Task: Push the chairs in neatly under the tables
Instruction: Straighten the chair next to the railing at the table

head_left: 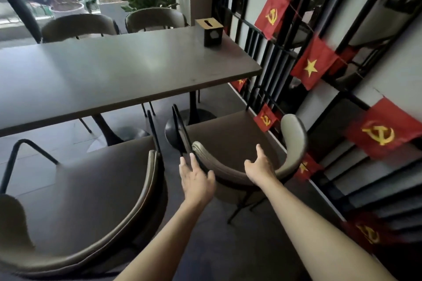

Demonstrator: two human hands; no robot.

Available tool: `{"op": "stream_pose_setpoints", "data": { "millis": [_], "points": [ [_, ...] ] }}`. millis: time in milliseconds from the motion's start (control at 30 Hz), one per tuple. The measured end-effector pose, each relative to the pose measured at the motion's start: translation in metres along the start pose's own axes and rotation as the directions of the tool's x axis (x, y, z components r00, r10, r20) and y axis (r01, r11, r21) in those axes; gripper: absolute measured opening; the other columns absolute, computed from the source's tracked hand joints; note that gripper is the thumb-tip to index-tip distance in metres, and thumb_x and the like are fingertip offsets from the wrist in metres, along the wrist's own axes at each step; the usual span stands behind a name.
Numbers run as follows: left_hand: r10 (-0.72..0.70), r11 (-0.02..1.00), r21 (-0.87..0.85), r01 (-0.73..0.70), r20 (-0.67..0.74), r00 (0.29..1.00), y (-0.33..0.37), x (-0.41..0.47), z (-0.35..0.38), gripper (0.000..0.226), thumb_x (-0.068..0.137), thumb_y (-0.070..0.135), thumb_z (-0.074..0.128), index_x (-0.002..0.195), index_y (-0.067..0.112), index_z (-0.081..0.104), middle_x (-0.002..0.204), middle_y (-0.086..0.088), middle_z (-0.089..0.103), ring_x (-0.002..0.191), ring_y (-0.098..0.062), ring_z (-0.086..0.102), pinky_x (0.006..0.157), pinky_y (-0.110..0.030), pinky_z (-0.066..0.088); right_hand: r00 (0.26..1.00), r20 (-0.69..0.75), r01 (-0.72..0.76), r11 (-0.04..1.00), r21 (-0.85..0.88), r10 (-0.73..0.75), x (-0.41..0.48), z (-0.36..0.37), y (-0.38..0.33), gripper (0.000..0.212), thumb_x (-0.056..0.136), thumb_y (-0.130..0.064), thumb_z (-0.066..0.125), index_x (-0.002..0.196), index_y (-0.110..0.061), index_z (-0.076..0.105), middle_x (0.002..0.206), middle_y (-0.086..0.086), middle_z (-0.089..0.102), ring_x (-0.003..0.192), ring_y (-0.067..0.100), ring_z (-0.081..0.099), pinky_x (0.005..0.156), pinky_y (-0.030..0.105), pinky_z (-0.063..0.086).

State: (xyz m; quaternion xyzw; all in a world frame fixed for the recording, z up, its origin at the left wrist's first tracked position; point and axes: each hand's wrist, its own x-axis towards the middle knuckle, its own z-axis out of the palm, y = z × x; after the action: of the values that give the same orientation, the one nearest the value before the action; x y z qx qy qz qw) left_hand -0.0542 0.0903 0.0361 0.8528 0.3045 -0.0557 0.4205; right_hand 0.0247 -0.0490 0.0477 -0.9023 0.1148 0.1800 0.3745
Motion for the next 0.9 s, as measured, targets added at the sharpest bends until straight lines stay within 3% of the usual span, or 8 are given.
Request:
{"op": "stream_pose_setpoints", "data": {
  "millis": [100,200,500,600,733,900],
  "points": [
    [-0.066,0.992,-0.105,0.075,0.08,0.995,0.012,0.017,0.019,0.076,0.094,0.028,0.047,0.152,0.013,0.0,0.157,-0.018,-0.017,0.144,-0.04,0.015,0.117,-0.045,0.021,1.0,0.003,-0.028,0.999,-0.026,0.028,0.028,-0.014,0.01,0.069,0.094,-0.02,0.047,0.154,-0.023,0.013,0.157,0.008,0.028,0.142,0.028,0.032,0.114,0.04,0.03],
    [-0.117,0.989,-0.079,0.126,0.111,0.987,0.024,0.035,0.038,0.076,0.095,0.03,0.045,0.152,0.015,-0.001,0.157,-0.018,-0.019,0.136,-0.044,0.031,0.113,-0.045,0.028,0.998,-0.014,-0.062,0.994,-0.095,0.061,0.057,-0.03,0.022,0.069,0.094,-0.021,0.047,0.154,-0.023,0.012,0.158,0.008,0.027,0.141,0.031,0.032,0.114,0.043,0.031],
    [-0.322,0.946,0.014,0.323,0.148,0.935,0.042,0.074,0.087,0.091,0.089,0.022,0.049,0.149,0.027,-0.019,0.154,-0.016,-0.029,0.132,-0.047,0.035,0.104,-0.046,0.041,0.98,-0.14,-0.166,0.964,-0.208,0.139,0.136,-0.074,0.072,0.078,0.091,-0.015,0.053,0.154,-0.022,0.007,0.163,0.004,-0.003,0.149,0.032,0.007,0.118,0.05,0.017],
    [-0.399,0.914,-0.041,0.403,0.084,0.913,0.047,0.084,0.1,0.094,0.089,0.016,0.05,0.148,0.034,-0.021,0.154,-0.017,-0.029,0.127,-0.047,0.04,0.096,-0.043,0.048,0.975,-0.169,-0.172,0.972,-0.161,0.144,0.162,-0.086,0.084,0.086,0.09,-0.01,0.057,0.154,-0.021,0.0,0.163,0.003,-0.005,0.148,0.033,0.011,0.117,0.051,0.019],
    [-0.447,0.894,-0.059,0.443,-0.101,0.889,0.055,0.086,0.117,0.091,0.086,0.006,0.049,0.15,0.035,-0.009,0.156,-0.017,-0.011,0.117,-0.043,0.05,0.086,-0.038,0.045,0.98,-0.112,-0.169,0.985,-0.026,0.165,0.191,-0.099,0.102,0.093,0.089,-0.005,0.059,0.154,-0.02,-0.005,0.163,0.007,0.004,0.148,0.03,0.017,0.115,0.04,0.024],
    [-0.465,0.882,-0.036,0.47,-0.226,0.856,0.056,0.087,0.127,0.092,0.081,0.006,0.053,0.15,0.038,0.002,0.155,-0.012,0.004,0.101,-0.039,0.058,0.075,-0.039,0.049,0.981,-0.123,-0.145,0.989,0.028,0.147,0.216,-0.106,0.101,0.092,0.089,-0.005,0.058,0.154,-0.027,-0.002,0.16,0.009,0.018,0.142,0.034,0.029,0.11,0.044,0.032]
  ]
}}
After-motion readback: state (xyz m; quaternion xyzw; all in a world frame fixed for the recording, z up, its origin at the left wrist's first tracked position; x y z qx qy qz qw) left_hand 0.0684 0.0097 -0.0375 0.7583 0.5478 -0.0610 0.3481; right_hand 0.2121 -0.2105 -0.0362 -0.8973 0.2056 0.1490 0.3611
